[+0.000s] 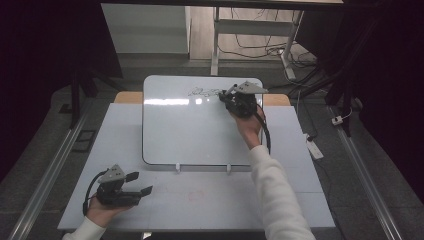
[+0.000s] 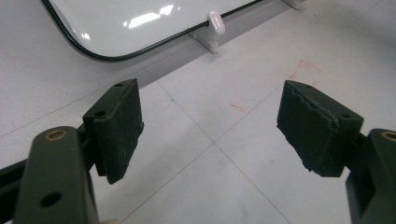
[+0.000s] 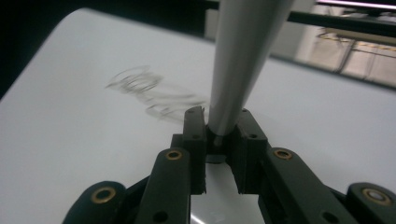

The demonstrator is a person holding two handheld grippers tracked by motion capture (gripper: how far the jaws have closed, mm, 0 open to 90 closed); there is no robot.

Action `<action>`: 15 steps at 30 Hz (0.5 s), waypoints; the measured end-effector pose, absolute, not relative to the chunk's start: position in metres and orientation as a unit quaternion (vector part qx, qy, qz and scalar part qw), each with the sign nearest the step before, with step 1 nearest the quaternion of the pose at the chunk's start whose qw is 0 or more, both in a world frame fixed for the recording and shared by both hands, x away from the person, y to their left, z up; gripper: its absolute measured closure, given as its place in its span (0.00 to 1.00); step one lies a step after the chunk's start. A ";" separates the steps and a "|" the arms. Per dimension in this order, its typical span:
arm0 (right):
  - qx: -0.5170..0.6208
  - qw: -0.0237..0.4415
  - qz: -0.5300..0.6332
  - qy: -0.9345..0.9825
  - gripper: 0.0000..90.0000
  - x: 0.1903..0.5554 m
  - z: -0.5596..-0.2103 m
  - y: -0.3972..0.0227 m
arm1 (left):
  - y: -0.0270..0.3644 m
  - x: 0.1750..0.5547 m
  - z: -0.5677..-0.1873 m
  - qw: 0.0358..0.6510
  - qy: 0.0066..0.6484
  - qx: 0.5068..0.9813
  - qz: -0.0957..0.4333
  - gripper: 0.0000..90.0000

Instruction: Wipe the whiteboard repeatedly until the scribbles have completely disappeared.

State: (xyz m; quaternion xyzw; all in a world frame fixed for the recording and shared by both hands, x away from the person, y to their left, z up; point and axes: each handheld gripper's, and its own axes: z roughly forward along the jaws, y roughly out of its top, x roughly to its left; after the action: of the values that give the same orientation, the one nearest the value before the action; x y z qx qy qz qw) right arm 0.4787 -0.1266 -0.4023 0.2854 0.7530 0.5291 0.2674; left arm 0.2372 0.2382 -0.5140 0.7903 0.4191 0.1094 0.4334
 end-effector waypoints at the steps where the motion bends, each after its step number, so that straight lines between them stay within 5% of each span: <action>1: 0.283 0.271 0.527 0.754 0.86 0.478 -0.403 -0.125 | 0.238 0.237 -0.514 0.433 0.419 0.790 0.109 0.25; 15: 0.315 0.292 0.531 0.730 0.86 0.488 -0.391 -0.125 | 0.237 0.236 -0.513 0.436 0.417 0.790 0.110 0.25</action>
State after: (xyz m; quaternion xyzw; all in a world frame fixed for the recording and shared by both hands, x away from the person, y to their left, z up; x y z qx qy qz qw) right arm 0.4881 -0.1248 -0.3912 0.3149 0.7303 0.5313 0.2919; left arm 0.2356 0.2375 -0.5130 0.7902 0.4170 0.1095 0.4356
